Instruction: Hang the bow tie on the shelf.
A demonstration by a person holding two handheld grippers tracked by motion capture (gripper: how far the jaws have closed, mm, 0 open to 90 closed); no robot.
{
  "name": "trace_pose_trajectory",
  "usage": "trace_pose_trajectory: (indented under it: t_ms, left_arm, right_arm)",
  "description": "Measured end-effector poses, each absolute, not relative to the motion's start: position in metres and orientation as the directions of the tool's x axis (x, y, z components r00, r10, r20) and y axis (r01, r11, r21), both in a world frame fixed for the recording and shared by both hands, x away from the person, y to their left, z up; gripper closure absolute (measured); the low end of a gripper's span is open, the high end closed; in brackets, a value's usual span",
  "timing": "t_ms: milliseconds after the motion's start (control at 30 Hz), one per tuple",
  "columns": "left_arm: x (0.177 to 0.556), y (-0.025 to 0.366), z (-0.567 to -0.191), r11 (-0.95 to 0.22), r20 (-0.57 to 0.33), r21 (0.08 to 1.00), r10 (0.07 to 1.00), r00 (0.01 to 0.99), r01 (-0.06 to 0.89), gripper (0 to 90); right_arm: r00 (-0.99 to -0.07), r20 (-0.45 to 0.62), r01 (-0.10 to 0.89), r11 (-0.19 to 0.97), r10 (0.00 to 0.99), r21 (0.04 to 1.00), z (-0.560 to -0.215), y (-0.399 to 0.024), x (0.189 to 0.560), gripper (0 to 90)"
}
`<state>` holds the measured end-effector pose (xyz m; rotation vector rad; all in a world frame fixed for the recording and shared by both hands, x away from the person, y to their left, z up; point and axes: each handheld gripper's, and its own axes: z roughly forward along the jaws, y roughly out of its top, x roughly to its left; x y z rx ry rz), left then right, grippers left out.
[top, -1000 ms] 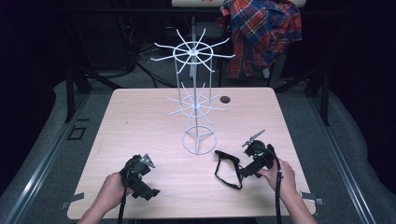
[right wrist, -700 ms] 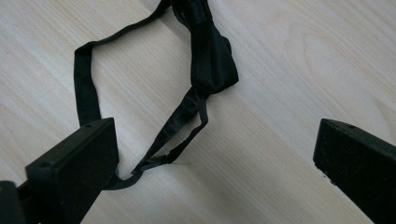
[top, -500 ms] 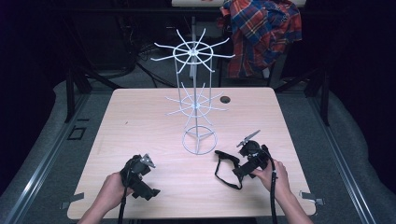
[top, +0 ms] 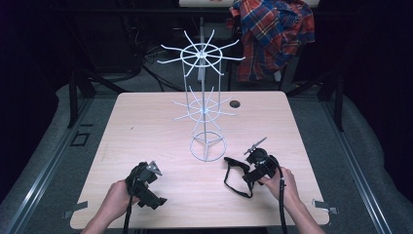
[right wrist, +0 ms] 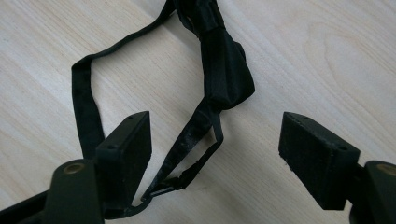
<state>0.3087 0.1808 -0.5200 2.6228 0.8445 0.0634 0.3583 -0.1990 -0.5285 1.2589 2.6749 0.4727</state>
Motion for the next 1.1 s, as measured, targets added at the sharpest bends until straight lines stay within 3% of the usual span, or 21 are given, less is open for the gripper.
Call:
trace_pose_trajectory:
  t_ms: [400,767,1100]
  left_arm:
    - [0.3084,0.1805,-0.5201,-0.748,-0.071,0.368,0.57,0.818,0.553,0.1]
    - [0.3087,0.1809,-0.5204,-0.748,-0.07,0.362,0.573,0.817,0.556,0.2]
    - [0.3081,0.1806,-0.5201,-0.749,-0.068,0.361,0.573,0.817,0.555,0.2]
  right_arm:
    - [-0.635,-0.031,0.727,0.61,0.772,0.315,-0.5313,-0.1966,0.3573,58.4]
    - [-0.642,-0.03,0.734,0.625,0.766,0.267,-0.5353,-0.1934,0.3567,76.2]
    - [-0.622,0.038,0.756,0.586,0.782,0.292,-0.5346,-0.1977,0.3572,87.4]
